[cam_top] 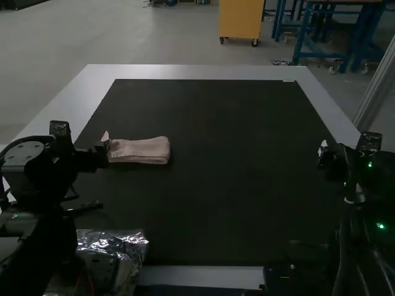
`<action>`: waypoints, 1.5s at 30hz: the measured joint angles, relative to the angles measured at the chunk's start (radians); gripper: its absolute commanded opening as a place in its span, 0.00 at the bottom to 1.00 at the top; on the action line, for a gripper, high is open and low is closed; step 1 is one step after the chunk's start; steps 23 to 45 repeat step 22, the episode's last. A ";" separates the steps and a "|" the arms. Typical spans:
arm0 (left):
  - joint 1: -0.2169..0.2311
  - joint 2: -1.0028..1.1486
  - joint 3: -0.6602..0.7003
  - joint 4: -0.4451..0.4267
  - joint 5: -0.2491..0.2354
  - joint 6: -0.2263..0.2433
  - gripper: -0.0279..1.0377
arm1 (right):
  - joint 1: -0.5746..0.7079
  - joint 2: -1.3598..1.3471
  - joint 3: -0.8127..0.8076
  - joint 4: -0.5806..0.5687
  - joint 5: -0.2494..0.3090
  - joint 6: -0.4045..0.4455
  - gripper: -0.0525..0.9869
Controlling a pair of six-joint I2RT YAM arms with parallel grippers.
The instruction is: Fold the towel.
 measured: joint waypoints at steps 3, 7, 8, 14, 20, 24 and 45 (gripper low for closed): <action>0.000 0.000 0.000 0.000 0.000 0.000 0.94 | 0.000 0.000 0.000 0.000 -0.006 0.001 0.93; 0.000 0.000 0.000 0.000 0.000 0.000 0.94 | 0.000 0.000 0.000 0.000 -0.008 0.001 0.93; 0.000 0.000 0.000 0.000 0.000 0.000 0.94 | 0.000 0.000 0.000 0.000 -0.008 0.001 0.93; 0.000 0.000 0.000 0.000 0.000 0.000 0.94 | 0.000 0.000 0.000 0.000 -0.009 0.001 0.93; 0.000 0.000 0.000 0.000 0.000 0.000 0.94 | 0.000 0.000 0.000 0.000 -0.011 0.001 0.93; 0.000 0.000 0.000 0.000 0.000 0.000 0.94 | 0.000 0.000 0.000 0.000 -0.012 0.001 0.93; 0.000 0.000 0.000 0.000 0.000 0.000 0.94 | 0.000 0.000 0.000 0.000 -0.012 0.001 0.93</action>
